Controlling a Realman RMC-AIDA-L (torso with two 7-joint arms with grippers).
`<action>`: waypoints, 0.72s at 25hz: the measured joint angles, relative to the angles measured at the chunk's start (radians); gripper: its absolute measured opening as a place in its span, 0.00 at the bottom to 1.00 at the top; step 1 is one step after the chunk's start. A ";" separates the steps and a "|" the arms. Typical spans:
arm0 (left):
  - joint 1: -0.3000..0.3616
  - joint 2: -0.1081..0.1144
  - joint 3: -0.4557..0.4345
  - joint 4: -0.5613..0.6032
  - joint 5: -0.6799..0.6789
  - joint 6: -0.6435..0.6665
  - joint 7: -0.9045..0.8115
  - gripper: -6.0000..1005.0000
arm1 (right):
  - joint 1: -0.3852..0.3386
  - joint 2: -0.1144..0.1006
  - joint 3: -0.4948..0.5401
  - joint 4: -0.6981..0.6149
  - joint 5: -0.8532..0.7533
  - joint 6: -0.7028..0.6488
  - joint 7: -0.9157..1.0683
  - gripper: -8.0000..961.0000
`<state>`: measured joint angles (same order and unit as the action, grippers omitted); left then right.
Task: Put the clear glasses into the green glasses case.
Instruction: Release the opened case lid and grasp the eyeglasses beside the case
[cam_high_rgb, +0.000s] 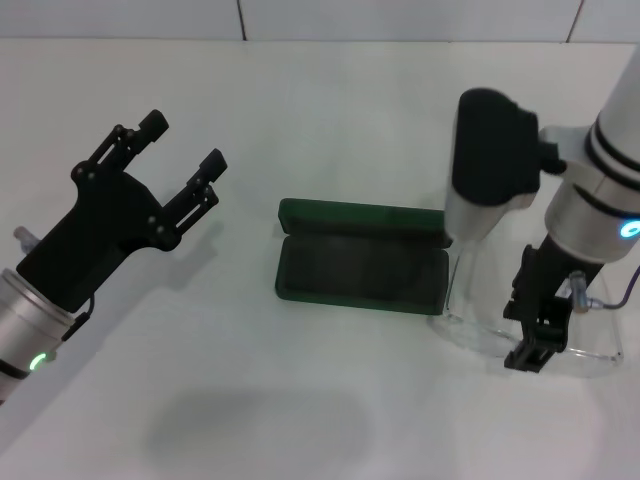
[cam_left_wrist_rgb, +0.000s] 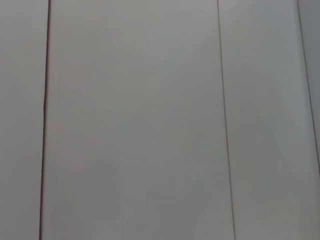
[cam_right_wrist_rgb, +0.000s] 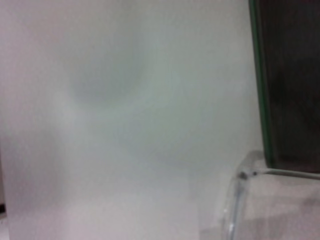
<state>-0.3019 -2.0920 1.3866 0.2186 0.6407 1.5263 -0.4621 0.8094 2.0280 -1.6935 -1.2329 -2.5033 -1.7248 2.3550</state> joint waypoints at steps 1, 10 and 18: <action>0.003 0.000 0.000 0.000 0.000 0.002 0.001 0.75 | 0.001 0.000 -0.022 0.003 0.001 0.006 0.009 0.62; 0.014 0.001 0.000 -0.001 -0.002 0.005 0.006 0.74 | 0.000 0.000 -0.090 0.003 0.002 0.025 0.054 0.61; 0.024 0.001 0.000 -0.001 -0.003 0.005 0.007 0.74 | 0.003 0.000 -0.118 0.012 -0.001 0.037 0.057 0.59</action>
<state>-0.2778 -2.0908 1.3867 0.2177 0.6379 1.5311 -0.4555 0.8123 2.0278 -1.8117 -1.2209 -2.5038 -1.6879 2.4122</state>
